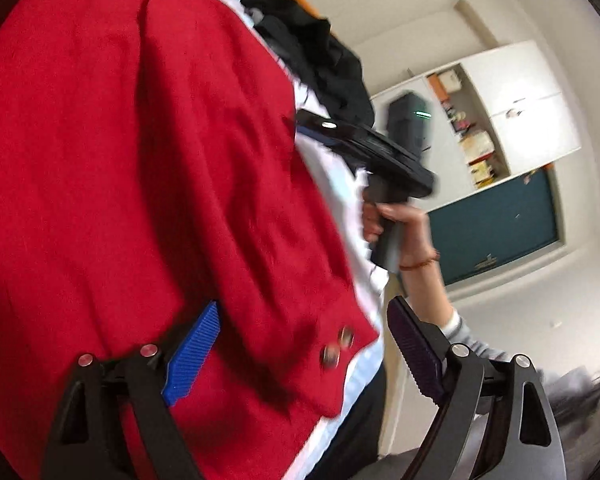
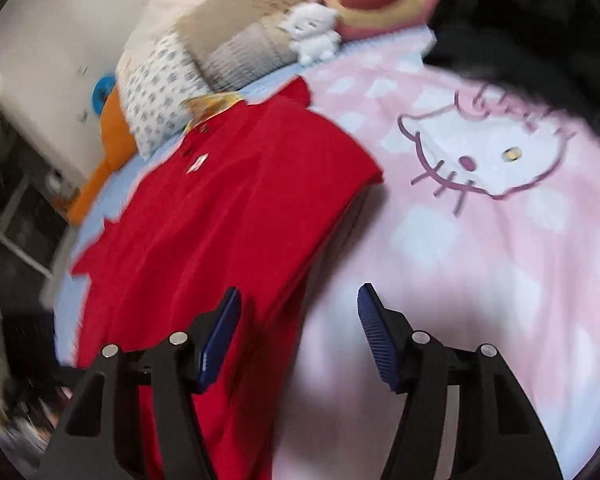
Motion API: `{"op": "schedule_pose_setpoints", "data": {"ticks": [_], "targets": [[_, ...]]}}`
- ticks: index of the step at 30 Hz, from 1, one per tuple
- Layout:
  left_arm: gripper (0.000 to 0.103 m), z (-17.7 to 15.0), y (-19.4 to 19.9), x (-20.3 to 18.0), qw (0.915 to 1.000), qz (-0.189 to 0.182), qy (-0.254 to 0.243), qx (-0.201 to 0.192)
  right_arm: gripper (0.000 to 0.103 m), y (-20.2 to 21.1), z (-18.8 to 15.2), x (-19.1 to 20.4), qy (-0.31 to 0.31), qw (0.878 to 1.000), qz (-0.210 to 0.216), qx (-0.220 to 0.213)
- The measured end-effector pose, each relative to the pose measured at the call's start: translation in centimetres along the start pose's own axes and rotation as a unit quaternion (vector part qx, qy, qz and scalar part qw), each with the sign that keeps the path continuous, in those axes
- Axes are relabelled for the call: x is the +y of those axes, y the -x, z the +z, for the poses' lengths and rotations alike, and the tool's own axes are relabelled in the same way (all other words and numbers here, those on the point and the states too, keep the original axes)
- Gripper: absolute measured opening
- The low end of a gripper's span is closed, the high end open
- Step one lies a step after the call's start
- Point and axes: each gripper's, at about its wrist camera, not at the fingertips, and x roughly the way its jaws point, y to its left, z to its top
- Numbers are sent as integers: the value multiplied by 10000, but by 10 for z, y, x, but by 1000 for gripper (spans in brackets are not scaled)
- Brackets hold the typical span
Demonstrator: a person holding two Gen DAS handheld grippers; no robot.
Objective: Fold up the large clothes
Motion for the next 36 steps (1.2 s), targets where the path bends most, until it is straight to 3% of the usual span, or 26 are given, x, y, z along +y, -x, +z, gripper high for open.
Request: {"op": "schedule_pose_setpoints", "data": {"ticks": [3, 6, 10, 11, 12, 14, 16, 17, 20, 24, 28, 29, 30, 32, 34, 35, 36], "targets": [[86, -16, -8, 0, 9999, 67, 81, 124, 67, 30, -36, 42, 508, 9978, 434, -26], [87, -20, -17, -3, 9998, 73, 176, 51, 75, 43, -67, 69, 432, 9934, 1048, 161], [84, -22, -25, -9, 9996, -51, 286, -22, 75, 32, -92, 87, 443, 9917, 1064, 570], [72, -16, -28, -9, 9995, -99, 315, -9, 71, 26, -95, 91, 391, 9899, 1168, 696], [61, -16, -29, -9, 9990, -207, 386, 35, 60, 22, -98, 93, 373, 9895, 1160, 777], [46, -18, -32, -9, 9983, -299, 499, 55, 54, 16, -99, 96, 323, 9905, 1044, 832], [31, -15, -38, -8, 9973, -385, 621, 64, 35, 14, -97, 93, 240, 9907, 1075, 795], [26, -16, -40, -6, 9962, -485, 715, 68, 28, 17, -96, 91, 168, 9913, 1054, 774], [22, -15, -41, -11, 9922, -896, 869, 10, 24, 46, -85, 95, 293, 9939, 984, 402], [23, -17, -45, -31, 9870, -1428, 736, 23, 24, 81, -79, 111, 708, 9949, 710, 59], [29, -24, -60, -26, 9926, -938, 764, 130, 24, 68, -96, 113, 984, 9946, 234, 216], [34, -27, -67, -19, 9951, -586, 778, 193, 25, 61, -99, 111, 940, 9949, 201, 290], [30, -29, -71, -14, 9957, -421, 789, 223, 25, 46, -106, 108, 909, 9948, 74, 457], [25, -32, -72, -6, 9945, -456, 930, 179, 30, 27, -114, 109, 941, 9934, -259, 594], [37, -30, -62, -9, 9941, -453, 976, 157, 34, 29, -117, 110, 901, 9941, -265, 534], [56, -30, -51, -14, 9952, -450, 864, 120, 53, 34, -117, 109, 863, 9948, -243, 480], [78, -31, -38, -20, 9970, -316, 710, 6, 65, 42, -113, 110, 829, 9958, -258, 304]]}}
